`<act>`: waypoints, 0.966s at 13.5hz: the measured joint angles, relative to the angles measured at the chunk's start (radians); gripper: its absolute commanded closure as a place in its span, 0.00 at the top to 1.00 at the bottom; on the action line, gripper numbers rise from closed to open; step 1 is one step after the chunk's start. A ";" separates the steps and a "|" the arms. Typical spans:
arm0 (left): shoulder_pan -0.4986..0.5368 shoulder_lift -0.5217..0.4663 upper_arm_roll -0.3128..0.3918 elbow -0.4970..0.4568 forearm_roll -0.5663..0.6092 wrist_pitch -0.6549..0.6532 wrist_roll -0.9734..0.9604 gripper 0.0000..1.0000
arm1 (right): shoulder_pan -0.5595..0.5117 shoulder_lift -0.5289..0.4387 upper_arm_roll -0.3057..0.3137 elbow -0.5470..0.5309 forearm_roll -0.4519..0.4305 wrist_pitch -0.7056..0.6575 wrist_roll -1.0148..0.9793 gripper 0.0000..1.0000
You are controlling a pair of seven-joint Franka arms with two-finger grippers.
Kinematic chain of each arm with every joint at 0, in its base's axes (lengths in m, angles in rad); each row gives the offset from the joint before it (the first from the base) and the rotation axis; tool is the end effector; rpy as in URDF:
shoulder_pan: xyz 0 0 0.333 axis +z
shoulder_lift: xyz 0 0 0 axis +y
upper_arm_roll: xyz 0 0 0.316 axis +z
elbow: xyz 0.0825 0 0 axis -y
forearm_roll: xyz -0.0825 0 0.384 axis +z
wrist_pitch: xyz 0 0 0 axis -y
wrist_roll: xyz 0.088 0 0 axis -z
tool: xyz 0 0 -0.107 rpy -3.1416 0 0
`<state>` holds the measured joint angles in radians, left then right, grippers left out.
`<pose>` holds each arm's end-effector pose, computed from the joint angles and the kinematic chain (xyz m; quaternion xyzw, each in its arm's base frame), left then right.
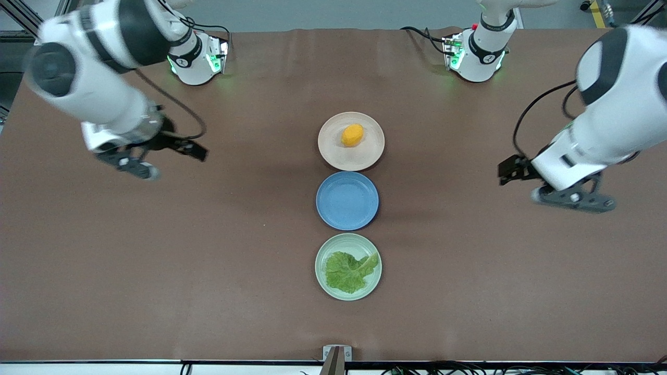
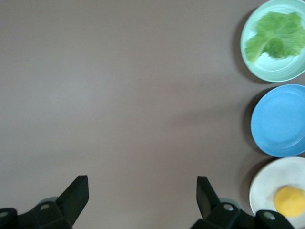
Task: Pick lemon and lettuce from plates
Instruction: 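Grasp the lemon with the right gripper while the left gripper grasps lettuce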
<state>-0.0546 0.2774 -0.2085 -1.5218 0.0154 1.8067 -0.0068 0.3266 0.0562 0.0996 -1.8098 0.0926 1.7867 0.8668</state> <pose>0.6282 -0.1526 0.5048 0.9919 -0.1255 0.0039 0.0216 0.5169 0.2423 0.4980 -0.9714 0.2295 0.0602 0.0142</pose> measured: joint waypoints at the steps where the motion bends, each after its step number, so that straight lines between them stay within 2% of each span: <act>1: -0.028 0.044 -0.001 0.000 0.000 0.057 0.009 1.00 | 0.082 0.009 0.003 -0.031 0.001 0.062 0.109 1.00; 3: -0.091 0.126 -0.004 0.002 0.000 0.178 0.010 1.00 | 0.250 0.069 0.006 -0.081 0.000 0.216 0.344 1.00; 6: -0.181 0.261 -0.006 0.041 0.000 0.338 0.010 0.97 | 0.444 0.222 0.005 -0.094 -0.017 0.405 0.611 1.00; 9: -0.244 0.402 -0.006 0.096 0.000 0.539 0.011 0.92 | 0.554 0.353 0.001 -0.093 -0.054 0.553 0.773 1.00; 12: -0.286 0.524 -0.004 0.108 0.013 0.764 0.028 0.76 | 0.615 0.456 -0.003 -0.061 -0.115 0.627 0.910 1.00; 13: -0.295 0.555 -0.003 0.110 0.046 0.827 0.046 0.74 | 0.622 0.485 -0.003 -0.038 -0.135 0.630 0.945 0.99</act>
<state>-0.3496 0.8329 -0.2117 -1.4118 0.0616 2.6334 0.0395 0.9486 0.5410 0.0963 -1.8483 -0.0423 2.4165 1.8115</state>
